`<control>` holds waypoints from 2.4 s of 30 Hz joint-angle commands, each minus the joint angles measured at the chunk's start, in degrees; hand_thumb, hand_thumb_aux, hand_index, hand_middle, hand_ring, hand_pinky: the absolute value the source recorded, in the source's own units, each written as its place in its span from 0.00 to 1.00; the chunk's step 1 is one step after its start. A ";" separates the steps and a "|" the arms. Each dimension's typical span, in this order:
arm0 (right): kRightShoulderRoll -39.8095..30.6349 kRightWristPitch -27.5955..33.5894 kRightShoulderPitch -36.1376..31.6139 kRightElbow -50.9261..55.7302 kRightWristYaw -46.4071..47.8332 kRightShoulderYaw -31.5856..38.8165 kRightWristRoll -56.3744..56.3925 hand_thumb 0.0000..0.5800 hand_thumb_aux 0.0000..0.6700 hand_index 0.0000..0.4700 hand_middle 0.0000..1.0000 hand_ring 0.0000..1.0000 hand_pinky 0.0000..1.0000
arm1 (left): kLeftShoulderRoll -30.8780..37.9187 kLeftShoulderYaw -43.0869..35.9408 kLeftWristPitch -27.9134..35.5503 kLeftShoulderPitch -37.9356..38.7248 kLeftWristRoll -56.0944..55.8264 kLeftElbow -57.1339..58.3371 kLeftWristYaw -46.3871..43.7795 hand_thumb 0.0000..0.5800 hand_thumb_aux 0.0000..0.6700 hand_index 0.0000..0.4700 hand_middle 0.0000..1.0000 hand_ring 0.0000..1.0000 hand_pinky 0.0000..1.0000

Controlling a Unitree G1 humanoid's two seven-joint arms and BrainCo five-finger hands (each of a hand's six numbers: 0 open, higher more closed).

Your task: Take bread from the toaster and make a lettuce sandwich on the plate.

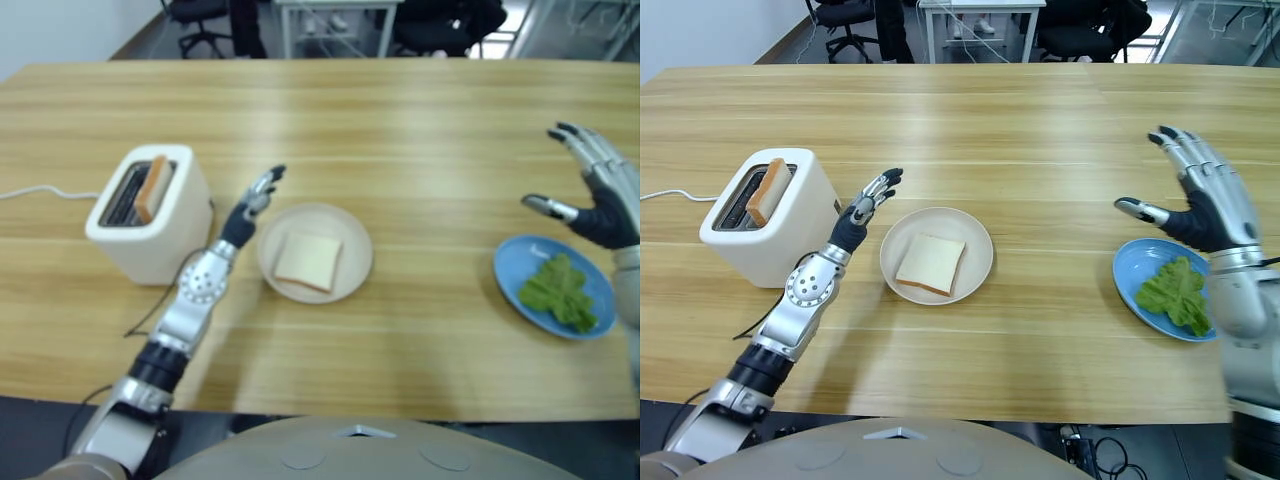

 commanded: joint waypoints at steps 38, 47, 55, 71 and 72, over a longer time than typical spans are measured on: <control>-8.60 2.87 -12.54 60.65 -23.16 42.72 -15.58 0.00 0.00 0.00 0.00 0.00 0.00 | -9.22 7.22 4.63 7.25 7.40 -4.92 -4.87 0.00 0.00 0.00 0.00 0.00 0.00; -9.09 4.00 -14.51 59.12 -25.86 44.98 -14.63 0.80 0.55 0.54 0.00 0.00 0.00 | -9.98 7.01 4.94 7.70 7.91 -5.08 -5.61 0.00 0.00 0.00 0.00 0.00 0.00; -10.91 5.58 -12.80 54.17 -27.11 43.14 -12.96 1.00 0.99 0.97 0.00 0.00 0.00 | -10.80 6.80 4.76 8.50 8.33 -4.79 -5.94 0.00 0.00 0.00 0.00 0.00 0.00; -11.25 4.42 -11.45 53.12 -25.98 42.45 -9.15 1.00 1.00 0.98 1.00 1.00 1.00 | -11.11 6.84 4.63 9.51 8.64 -4.70 -6.24 0.00 0.00 0.00 0.00 0.00 0.00; -11.43 4.26 -11.34 52.94 -25.96 42.07 -8.60 1.00 1.00 0.98 1.00 1.00 1.00 | -11.12 6.82 4.59 9.55 8.71 -4.67 -6.21 0.00 0.00 0.00 0.00 0.00 0.00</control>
